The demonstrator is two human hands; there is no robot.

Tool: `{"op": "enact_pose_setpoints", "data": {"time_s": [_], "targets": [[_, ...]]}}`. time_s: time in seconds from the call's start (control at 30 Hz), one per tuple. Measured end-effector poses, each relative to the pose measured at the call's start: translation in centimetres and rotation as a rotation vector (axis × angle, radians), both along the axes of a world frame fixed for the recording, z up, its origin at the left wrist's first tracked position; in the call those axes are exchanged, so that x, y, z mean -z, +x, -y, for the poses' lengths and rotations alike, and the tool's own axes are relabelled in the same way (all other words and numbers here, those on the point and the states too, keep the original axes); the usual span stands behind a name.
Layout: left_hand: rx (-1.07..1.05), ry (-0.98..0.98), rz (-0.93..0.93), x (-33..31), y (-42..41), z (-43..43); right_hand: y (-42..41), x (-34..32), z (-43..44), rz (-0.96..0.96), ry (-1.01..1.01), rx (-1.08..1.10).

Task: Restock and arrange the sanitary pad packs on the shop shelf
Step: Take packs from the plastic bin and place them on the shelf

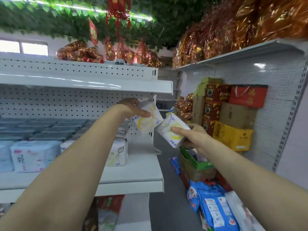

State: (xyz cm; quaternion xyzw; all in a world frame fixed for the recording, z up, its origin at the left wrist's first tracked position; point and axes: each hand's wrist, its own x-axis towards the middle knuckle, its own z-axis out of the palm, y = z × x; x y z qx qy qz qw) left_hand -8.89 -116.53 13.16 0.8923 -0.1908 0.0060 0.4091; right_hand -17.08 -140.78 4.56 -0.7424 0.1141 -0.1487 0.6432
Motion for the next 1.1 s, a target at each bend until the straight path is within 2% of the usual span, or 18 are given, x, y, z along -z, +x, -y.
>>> {"op": "enact_pose_setpoints", "data": {"time_s": [0.17,0.3,0.47,0.73,0.9,1.1], "targets": [[0.016,0.279,0.092,0.1,3.3,0.7,2.1,0.3,1.2,-0.047,-0.187,-0.032],[0.034,0.333,0.083,1.1,6.3,0.9,3.3,0.5,1.7,-0.077,-0.213,-0.122],[-0.025,0.468,0.052,2.3,10.3,0.9,5.2,0.7,1.9,-0.081,-0.346,-0.247],[0.007,0.466,0.080,3.3,13.8,1.7,8.2,2.6,1.2,-0.074,-0.531,-0.338],[0.035,0.560,0.104,4.4,15.3,3.0,8.9,3.5,0.6,-0.068,-0.537,-0.389],[0.009,0.582,0.130,6.2,17.1,2.9,9.9,4.5,0.2,-0.036,-0.513,-0.403]]}}
